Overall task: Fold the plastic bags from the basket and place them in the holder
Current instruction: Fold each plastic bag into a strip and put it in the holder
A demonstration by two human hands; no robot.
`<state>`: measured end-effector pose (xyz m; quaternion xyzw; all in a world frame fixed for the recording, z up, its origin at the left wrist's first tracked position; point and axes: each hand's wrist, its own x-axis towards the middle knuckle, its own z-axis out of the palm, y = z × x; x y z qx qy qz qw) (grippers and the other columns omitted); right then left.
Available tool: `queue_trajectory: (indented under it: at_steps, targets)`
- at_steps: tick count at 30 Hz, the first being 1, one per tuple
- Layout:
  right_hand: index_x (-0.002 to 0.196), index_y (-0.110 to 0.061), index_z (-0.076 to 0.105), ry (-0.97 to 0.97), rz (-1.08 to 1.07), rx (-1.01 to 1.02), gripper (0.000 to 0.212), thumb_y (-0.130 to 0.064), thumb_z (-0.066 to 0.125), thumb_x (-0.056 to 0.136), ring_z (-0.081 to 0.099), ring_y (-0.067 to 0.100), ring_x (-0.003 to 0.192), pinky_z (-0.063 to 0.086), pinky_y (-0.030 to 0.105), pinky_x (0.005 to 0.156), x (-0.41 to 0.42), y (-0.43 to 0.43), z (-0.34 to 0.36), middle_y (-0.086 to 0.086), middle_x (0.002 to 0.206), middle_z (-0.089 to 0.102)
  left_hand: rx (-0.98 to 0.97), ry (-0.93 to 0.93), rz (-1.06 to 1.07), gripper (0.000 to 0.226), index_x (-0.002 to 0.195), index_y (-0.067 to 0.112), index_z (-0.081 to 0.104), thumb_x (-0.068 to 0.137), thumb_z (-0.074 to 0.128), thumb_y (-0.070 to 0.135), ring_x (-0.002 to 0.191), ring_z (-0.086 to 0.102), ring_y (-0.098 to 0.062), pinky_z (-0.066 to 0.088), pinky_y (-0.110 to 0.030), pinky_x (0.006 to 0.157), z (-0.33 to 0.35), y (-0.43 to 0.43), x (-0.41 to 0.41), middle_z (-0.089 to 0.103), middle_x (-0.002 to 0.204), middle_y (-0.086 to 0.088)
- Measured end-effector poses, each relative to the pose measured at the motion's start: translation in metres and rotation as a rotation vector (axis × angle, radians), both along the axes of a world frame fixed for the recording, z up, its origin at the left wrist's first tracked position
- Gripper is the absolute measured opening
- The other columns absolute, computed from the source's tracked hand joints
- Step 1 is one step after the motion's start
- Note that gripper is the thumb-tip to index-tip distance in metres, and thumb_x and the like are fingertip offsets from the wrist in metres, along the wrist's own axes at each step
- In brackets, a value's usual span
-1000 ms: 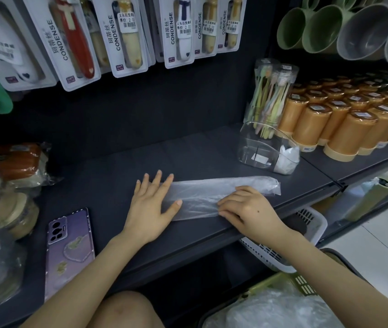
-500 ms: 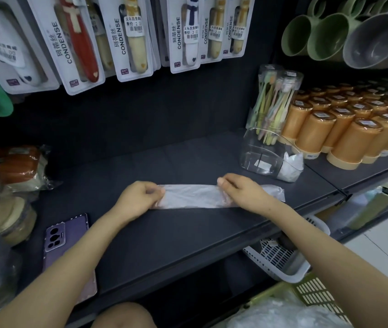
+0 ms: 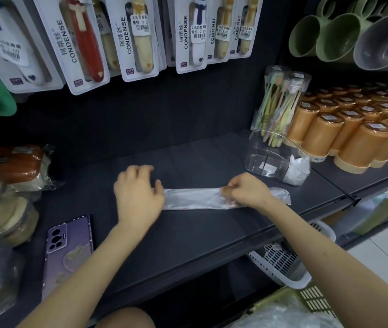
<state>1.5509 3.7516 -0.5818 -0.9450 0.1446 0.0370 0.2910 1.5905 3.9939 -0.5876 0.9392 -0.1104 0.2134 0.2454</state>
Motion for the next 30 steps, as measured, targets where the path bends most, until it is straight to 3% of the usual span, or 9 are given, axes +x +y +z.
queue_trajectory:
  at_steps: [3,7,14,16,19,22,25,27,30]
  targets:
    - [0.061,-0.016,0.054,0.005,0.005,-0.047,0.03,-0.032,0.058,0.086,0.045,0.017,0.058,0.033,0.027,0.055,0.0,0.001,0.001,0.0,0.056,0.046,0.234,-0.014,-0.261,0.054,0.123,0.005,0.063,0.091,0.031,0.034,0.121,0.052,-0.043,0.036,-0.05,0.106,-0.009,-0.023,-0.014,0.055,0.133,-0.023]
    - [0.061,-0.017,0.053,0.006,0.0,-0.07,0.027,-0.03,0.058,0.084,0.046,0.016,0.061,0.034,0.027,0.056,0.0,0.002,0.0,0.001,0.061,0.048,0.417,0.387,-0.229,0.055,0.155,0.024,0.008,0.104,0.01,0.044,0.149,-0.004,-0.033,-0.007,-0.043,0.12,-0.023,-0.04,-0.02,-0.001,0.162,-0.012]
    - [0.054,-0.016,0.057,0.016,0.017,0.178,0.031,-0.026,0.063,0.084,0.051,0.016,0.058,0.043,0.03,0.064,-0.003,-0.005,0.004,0.002,0.059,0.057,0.479,0.423,-0.182,0.061,0.154,0.03,-0.001,0.1,0.012,0.055,0.148,-0.011,-0.028,-0.008,-0.042,0.12,-0.029,-0.042,-0.022,-0.006,0.162,-0.012]
    - [0.072,-0.018,0.065,-0.049,-0.006,0.278,0.021,-0.032,0.065,0.087,0.06,0.016,0.072,0.046,0.03,0.072,-0.007,-0.007,0.011,0.0,0.074,0.065,0.474,0.431,-0.185,0.064,0.154,0.032,-0.001,0.098,0.012,0.059,0.148,-0.011,-0.028,-0.009,-0.042,0.12,-0.029,-0.043,-0.023,-0.007,0.162,-0.012]
    - [0.114,-0.022,0.064,-0.32,-0.103,-0.21,0.033,-0.044,0.055,0.091,0.064,0.021,0.096,0.048,0.034,0.083,-0.017,0.0,0.01,-0.003,0.1,0.07,0.477,0.435,-0.178,0.067,0.154,0.033,0.0,0.096,0.012,0.063,0.148,-0.011,-0.027,-0.009,-0.042,0.12,-0.029,-0.043,-0.022,-0.007,0.162,-0.011]
    - [0.113,-0.018,0.07,-0.653,0.134,-0.526,0.043,-0.039,0.041,0.089,0.069,0.027,0.096,0.05,0.043,0.088,-0.025,0.021,-0.003,0.004,0.105,0.073,0.481,0.44,-0.179,0.068,0.154,0.034,-0.001,0.095,0.012,0.065,0.149,-0.011,-0.027,-0.009,-0.041,0.12,-0.028,-0.043,-0.023,-0.007,0.162,-0.011]
    - [0.136,-0.026,0.054,-0.314,0.398,-0.6,0.056,-0.042,0.019,0.095,0.048,0.025,0.132,0.022,0.056,0.112,-0.024,0.035,-0.024,0.005,0.139,0.055,0.468,0.437,-0.181,0.068,0.154,0.034,0.0,0.095,0.014,0.064,0.149,-0.01,-0.026,-0.009,-0.041,0.12,-0.028,-0.043,-0.023,-0.007,0.162,-0.01]
    - [0.152,-0.034,0.021,-0.074,0.342,-0.51,0.053,-0.044,0.008,0.102,0.012,0.018,0.148,-0.003,0.052,0.117,-0.028,0.025,-0.031,-0.003,0.16,0.018,0.478,0.438,-0.175,0.067,0.154,0.035,-0.001,0.095,0.014,0.064,0.149,-0.01,-0.026,-0.008,-0.041,0.12,-0.029,-0.044,-0.022,-0.007,0.162,-0.01]
    - [0.153,-0.038,0.007,0.02,0.179,-0.485,0.05,-0.045,0.011,0.103,-0.003,0.014,0.149,-0.009,0.051,0.117,-0.041,-0.007,-0.032,-0.01,0.162,0.002,0.483,0.437,-0.174,0.066,0.153,0.036,-0.002,0.095,0.013,0.064,0.149,-0.011,-0.026,-0.008,-0.041,0.12,-0.03,-0.044,-0.02,-0.008,0.162,-0.009]
